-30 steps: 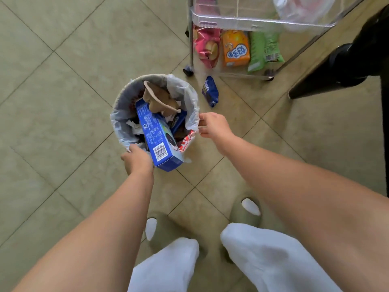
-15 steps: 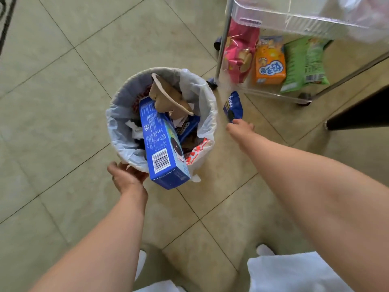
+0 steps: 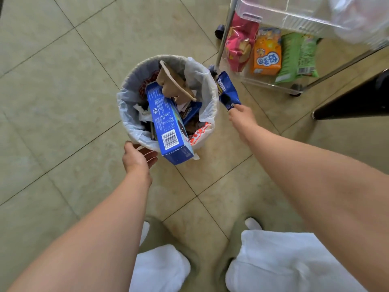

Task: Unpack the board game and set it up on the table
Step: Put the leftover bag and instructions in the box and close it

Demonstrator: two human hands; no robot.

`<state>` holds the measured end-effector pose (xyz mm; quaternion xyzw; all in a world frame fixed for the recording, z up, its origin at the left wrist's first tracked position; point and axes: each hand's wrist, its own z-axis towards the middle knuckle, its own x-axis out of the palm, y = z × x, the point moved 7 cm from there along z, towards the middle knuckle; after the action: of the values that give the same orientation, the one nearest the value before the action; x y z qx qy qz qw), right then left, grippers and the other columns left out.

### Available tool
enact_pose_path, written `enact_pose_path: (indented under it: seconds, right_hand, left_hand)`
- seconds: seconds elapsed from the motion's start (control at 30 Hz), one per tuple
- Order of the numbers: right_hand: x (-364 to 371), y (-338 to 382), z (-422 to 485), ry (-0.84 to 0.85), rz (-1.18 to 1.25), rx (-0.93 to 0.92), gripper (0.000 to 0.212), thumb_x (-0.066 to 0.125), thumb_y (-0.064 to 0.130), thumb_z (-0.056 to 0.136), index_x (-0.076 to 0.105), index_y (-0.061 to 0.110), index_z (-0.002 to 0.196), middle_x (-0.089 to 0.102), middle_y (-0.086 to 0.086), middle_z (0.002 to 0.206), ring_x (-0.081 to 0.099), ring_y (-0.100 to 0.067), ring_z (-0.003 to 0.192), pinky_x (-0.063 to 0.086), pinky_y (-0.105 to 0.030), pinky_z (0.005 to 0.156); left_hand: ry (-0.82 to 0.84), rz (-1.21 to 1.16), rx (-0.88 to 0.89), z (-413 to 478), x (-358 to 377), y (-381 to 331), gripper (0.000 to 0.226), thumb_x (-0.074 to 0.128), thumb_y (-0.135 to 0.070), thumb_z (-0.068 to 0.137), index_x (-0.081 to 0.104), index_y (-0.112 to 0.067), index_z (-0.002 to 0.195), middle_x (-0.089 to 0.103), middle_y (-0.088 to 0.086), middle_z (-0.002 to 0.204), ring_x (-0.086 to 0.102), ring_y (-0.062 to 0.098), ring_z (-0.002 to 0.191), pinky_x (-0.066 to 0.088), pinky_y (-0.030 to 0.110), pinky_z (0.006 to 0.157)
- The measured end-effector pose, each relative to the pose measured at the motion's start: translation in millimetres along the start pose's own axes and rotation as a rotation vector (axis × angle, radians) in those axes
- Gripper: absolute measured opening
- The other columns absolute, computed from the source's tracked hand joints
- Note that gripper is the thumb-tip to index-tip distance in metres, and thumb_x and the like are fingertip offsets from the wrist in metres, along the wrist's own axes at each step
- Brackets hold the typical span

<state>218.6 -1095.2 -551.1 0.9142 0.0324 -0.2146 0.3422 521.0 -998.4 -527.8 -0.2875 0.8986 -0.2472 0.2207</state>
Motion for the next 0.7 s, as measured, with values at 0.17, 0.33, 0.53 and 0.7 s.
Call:
enact_pose_path:
  seconds: [0.17, 0.33, 0.53, 0.7]
  right_hand:
    - [-13.1, 39.9, -59.0, -0.003, 0.144, 0.016, 0.051, 0.042, 0.009, 0.092, 0.040, 0.010, 0.142, 0.057, -0.001, 0.100, 0.054, -0.010, 0.072, 0.047, -0.027, 0.070]
    - [-22.7, 91.2, -113.1, -0.056, 0.166, -0.075, 0.042, 0.049, 0.014, 0.090, 0.054, 0.011, 0.132, 0.061, -0.008, 0.120, 0.061, -0.019, 0.087, 0.053, -0.032, 0.079]
    - [11.8, 127.5, -166.6, 0.235, 0.039, -0.104, 0.023, 0.055, 0.015, 0.090, 0.070, 0.001, 0.100, 0.058, -0.002, 0.070, 0.051, -0.009, 0.052, 0.040, -0.023, 0.054]
    - [45.4, 133.7, -181.1, 0.357, -0.243, -0.115, 0.038, 0.055, 0.022, 0.087, 0.062, -0.014, 0.096, 0.053, -0.011, 0.063, 0.044, -0.017, 0.050, 0.039, -0.027, 0.055]
  left_hand:
    - [0.095, 0.048, -0.078, -46.2, -12.6, -24.1, 0.023, 0.035, -0.025, 0.099, 0.049, -0.013, 0.112, 0.064, 0.008, 0.093, 0.065, 0.022, 0.075, 0.055, 0.034, 0.070]
    - [0.187, 0.088, -0.144, -92.2, -30.7, -57.0, 0.032, 0.034, -0.027, 0.101, 0.047, -0.009, 0.123, 0.059, 0.012, 0.111, 0.063, 0.021, 0.077, 0.054, 0.035, 0.075]
    - [0.239, 0.114, -0.175, -117.3, -41.3, -79.9, 0.036, 0.036, -0.027, 0.101, 0.047, -0.007, 0.128, 0.058, 0.013, 0.115, 0.063, 0.021, 0.079, 0.053, 0.037, 0.080]
    - [0.250, 0.160, -0.171, -117.3, -48.1, -88.8, 0.024, 0.036, -0.025, 0.100, 0.049, -0.011, 0.114, 0.057, 0.010, 0.107, 0.061, 0.019, 0.075, 0.051, 0.032, 0.070]
